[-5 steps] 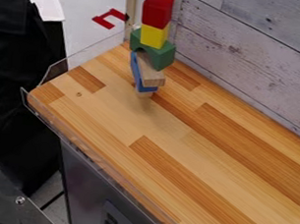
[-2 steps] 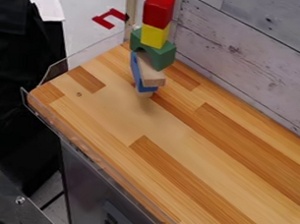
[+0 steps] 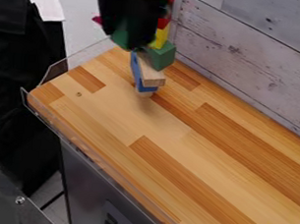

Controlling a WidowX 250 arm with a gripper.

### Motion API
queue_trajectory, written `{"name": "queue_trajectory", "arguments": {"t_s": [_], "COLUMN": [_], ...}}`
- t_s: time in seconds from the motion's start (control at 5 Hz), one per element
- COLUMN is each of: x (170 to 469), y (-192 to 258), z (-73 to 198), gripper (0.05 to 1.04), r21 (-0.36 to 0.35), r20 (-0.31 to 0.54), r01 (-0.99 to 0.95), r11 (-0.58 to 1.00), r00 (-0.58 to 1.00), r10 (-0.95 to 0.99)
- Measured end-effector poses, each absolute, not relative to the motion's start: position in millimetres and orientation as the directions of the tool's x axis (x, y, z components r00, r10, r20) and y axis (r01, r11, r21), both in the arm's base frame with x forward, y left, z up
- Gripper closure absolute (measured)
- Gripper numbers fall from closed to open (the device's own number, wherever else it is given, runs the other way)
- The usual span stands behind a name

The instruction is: Has removed the green block off top of the blocks and put it in front of the table

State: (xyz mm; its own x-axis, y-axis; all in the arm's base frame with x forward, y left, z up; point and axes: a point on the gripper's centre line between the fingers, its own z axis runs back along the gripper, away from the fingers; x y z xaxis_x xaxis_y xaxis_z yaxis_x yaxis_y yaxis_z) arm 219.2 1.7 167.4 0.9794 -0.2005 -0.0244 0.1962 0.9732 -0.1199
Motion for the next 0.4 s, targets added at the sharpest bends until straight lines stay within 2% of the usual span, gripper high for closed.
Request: {"name": "queue_trajectory", "arguments": {"t_s": [0.2,0.4], "x": [216.9,215.6], "y": [-23.6,-27.0], "z": [161.1,132.8], "gripper": [0.537,0.537], "r21": [-0.114,-0.108], "r20": [-0.022,-0.027], "r01": [0.277,0.262], "r11": [0.954,0.959], "r00": [0.959,0.964], "r10": [-0.281,-0.266]}}
